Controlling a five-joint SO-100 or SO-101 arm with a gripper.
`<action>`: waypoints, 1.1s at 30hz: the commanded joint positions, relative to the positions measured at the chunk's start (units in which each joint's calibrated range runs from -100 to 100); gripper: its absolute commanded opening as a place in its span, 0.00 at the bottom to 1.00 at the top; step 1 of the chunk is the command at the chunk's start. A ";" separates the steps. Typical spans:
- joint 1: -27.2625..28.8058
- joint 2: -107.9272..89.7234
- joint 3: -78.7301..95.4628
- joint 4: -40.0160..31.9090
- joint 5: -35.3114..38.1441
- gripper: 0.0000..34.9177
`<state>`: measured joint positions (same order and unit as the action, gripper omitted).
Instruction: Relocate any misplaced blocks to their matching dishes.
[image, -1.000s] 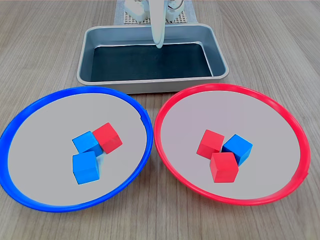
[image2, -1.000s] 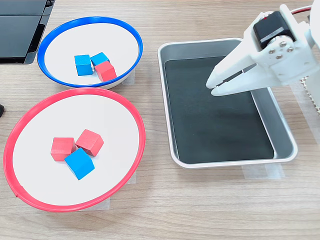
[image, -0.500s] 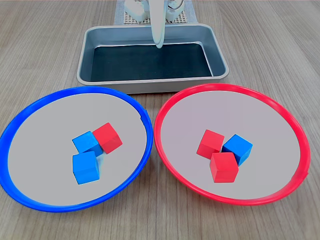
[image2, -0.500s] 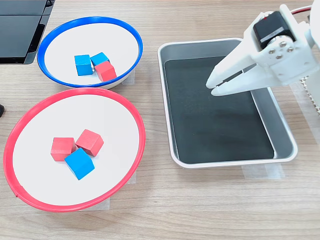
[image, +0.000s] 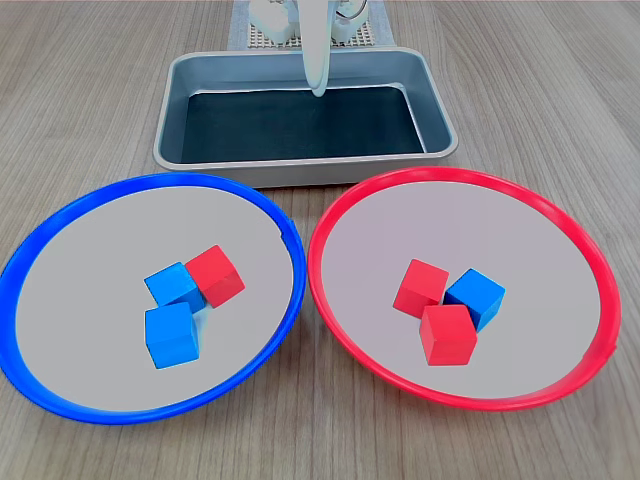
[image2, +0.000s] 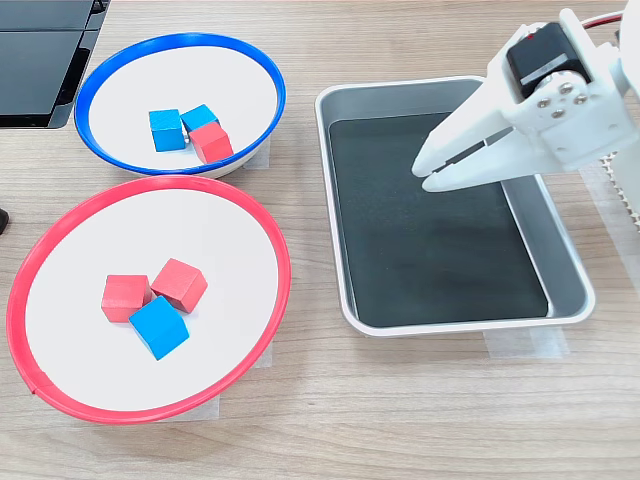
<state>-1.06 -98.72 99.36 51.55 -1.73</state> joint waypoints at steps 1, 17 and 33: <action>0.17 -0.26 -0.37 -0.50 -0.05 0.01; 0.17 21.24 -22.31 -1.65 4.20 0.01; 2.61 72.15 -64.09 -4.71 17.48 0.11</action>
<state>0.44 -35.12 43.92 49.27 13.55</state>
